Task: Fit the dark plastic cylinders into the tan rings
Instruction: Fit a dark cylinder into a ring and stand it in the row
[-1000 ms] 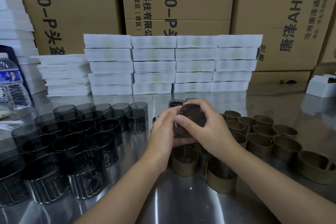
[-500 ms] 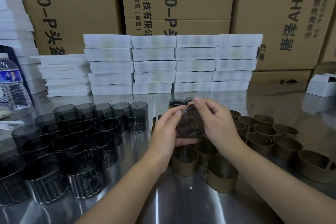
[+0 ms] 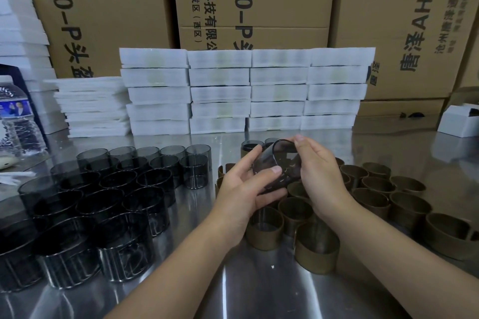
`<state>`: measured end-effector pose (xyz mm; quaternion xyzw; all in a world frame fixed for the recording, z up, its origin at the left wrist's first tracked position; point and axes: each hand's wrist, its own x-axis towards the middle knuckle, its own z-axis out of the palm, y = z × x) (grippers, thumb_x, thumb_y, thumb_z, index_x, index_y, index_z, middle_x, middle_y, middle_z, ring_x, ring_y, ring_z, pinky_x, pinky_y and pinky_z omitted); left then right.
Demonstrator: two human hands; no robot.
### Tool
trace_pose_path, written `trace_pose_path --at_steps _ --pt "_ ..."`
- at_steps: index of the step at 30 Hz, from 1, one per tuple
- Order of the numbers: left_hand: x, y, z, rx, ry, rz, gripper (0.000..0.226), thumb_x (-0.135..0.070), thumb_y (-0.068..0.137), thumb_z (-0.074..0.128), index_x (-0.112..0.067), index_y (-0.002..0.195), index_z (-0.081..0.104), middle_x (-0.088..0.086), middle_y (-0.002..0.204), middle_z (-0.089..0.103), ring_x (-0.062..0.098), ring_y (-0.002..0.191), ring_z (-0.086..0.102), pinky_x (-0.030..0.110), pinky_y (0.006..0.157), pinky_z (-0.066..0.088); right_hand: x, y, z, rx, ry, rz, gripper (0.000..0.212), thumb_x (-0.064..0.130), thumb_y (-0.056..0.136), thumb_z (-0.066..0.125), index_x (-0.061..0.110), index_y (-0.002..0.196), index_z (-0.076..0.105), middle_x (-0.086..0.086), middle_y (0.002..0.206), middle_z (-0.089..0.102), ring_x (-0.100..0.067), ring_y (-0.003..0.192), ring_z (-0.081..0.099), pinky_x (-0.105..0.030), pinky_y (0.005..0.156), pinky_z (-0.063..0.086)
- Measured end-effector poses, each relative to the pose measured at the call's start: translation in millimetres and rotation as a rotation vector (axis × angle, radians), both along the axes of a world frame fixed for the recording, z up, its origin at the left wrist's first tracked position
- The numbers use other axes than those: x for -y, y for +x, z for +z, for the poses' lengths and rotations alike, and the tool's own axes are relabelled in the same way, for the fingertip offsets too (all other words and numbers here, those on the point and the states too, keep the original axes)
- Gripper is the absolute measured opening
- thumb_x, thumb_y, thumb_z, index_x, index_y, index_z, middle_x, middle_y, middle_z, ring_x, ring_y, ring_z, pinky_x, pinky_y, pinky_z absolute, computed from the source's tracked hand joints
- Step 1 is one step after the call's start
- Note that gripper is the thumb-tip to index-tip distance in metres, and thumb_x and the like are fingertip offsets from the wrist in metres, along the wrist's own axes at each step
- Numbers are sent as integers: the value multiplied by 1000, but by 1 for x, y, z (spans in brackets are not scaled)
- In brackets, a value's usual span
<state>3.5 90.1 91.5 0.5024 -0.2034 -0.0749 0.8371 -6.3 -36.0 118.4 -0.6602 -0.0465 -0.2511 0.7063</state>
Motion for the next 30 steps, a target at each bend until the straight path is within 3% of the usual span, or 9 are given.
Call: trace_pose_path --at_steps 4,11,15,20,22,26,30 --pt "0 -2 1 -14 -2 -1 82 -17 65 84 -16 139 49 6 119 69 22 100 70 27 67 58 0 0 2 -16 87 28 36 19 103 40 10 83 69 3 72 73 -9 70 69 -19 66 55" --pt "1 -1 -1 -5 26 -8 68 -21 68 74 -18 133 55 5 113 71 23 96 72 28 67 58 1 -4 4 -3 102 67 34 16 102 40 6 87 68 3 73 72 -4 67 68 -14 58 52" --pt "0 0 0 -6 18 10 64 -29 72 81 -13 129 58 8 106 73 20 87 73 27 65 58 0 -7 4 -8 75 113 38 28 102 39 4 98 68 5 73 72 -2 62 66 -14 49 48" --pt "0 2 -3 27 38 60 50 -40 70 73 -16 113 66 3 96 76 19 86 73 26 65 57 -2 -7 -2 50 -93 141 41 46 87 55 12 108 67 -4 100 71 -5 84 67 -15 67 52" --pt "1 1 -3 12 45 68 58 -46 66 77 -15 115 66 4 98 75 20 86 73 26 64 57 -3 -8 -3 59 -130 156 49 50 79 61 15 112 64 -3 105 69 -3 91 66 -13 74 51" --pt "2 1 -3 -17 1 65 76 -51 60 81 -17 125 62 8 108 73 21 82 74 25 62 57 -3 -6 -5 29 -194 177 68 55 63 65 20 120 59 3 109 68 -1 97 65 -15 80 52" --pt "3 0 -1 11 -14 63 82 -54 57 72 -25 133 57 9 105 75 18 78 73 25 63 57 -6 -5 -7 24 -201 182 62 55 61 68 23 114 63 7 103 72 -2 97 67 -18 81 53"
